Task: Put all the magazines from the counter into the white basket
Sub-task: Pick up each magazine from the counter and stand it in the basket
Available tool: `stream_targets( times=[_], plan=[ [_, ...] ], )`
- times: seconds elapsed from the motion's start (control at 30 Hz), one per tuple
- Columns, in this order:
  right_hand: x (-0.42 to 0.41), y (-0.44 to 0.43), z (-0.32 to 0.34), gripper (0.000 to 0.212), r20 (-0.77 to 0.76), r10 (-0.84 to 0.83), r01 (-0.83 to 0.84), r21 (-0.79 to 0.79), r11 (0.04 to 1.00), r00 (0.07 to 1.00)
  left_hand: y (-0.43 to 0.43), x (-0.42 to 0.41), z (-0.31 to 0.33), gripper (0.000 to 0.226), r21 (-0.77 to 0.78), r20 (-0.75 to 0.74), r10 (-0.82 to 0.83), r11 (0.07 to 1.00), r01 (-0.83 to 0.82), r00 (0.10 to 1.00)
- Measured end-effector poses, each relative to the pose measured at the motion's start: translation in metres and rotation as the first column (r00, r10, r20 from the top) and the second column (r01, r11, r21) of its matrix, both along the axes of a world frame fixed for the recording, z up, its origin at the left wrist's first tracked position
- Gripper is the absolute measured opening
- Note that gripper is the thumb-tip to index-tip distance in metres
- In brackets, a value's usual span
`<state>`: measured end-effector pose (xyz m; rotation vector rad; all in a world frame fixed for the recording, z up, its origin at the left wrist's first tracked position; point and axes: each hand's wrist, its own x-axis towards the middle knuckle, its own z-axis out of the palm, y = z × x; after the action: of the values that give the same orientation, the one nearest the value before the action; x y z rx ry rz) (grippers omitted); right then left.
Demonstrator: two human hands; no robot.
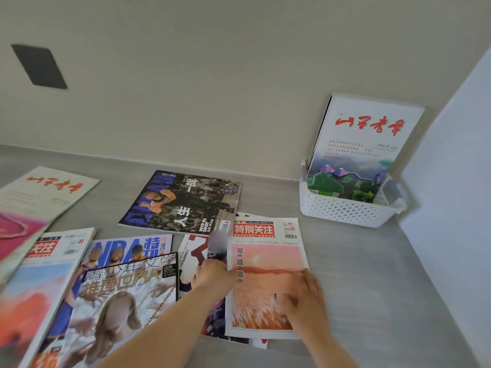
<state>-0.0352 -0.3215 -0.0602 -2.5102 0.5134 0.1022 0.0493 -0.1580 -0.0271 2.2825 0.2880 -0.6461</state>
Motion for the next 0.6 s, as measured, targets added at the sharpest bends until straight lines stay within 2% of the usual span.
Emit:
stream_targets(
  times=[0.03,0.1,0.2,0.3,0.43,0.5,0.6],
  plan=[
    [-0.001,-0.001,0.001,0.052,0.044,-0.039,0.036,0.067,0.997,0.998,-0.002,-0.002,-0.002,0.015,-0.069,0.001,0.007,0.998,-0.007,1.000],
    [-0.002,-0.004,0.003,0.044,0.109,-0.119,0.099,0.171,0.980,0.987,-0.006,-0.007,-0.004,0.008,-0.169,-0.028,0.004,0.986,-0.009,1.000],
    [-0.001,-0.012,0.007,0.042,0.120,-0.269,0.223,0.304,0.926,0.956,-0.010,-0.011,-0.005,0.025,-0.106,-0.039,-0.041,0.994,0.037,0.998],
    [-0.002,-0.027,0.016,0.037,0.108,-0.407,0.319,0.457,0.830,0.907,-0.012,-0.016,0.003,0.033,-0.064,-0.002,-0.141,0.988,0.140,0.990],
    [0.000,-0.044,0.029,0.057,0.002,-0.518,0.408,0.612,0.677,0.855,-0.014,-0.020,0.019,0.020,-0.264,0.145,-0.227,0.929,0.259,0.963],
    [0.004,-0.052,0.038,0.049,-0.028,-0.511,0.391,0.680,0.621,0.859,-0.014,-0.017,0.030,0.021,-0.343,0.233,-0.200,0.899,0.273,0.952],
    [0.012,-0.066,0.060,0.027,0.026,-0.471,0.298,0.742,0.600,0.882,-0.018,-0.009,0.051,0.028,-0.371,0.353,-0.190,0.870,0.324,0.916]
  ],
)
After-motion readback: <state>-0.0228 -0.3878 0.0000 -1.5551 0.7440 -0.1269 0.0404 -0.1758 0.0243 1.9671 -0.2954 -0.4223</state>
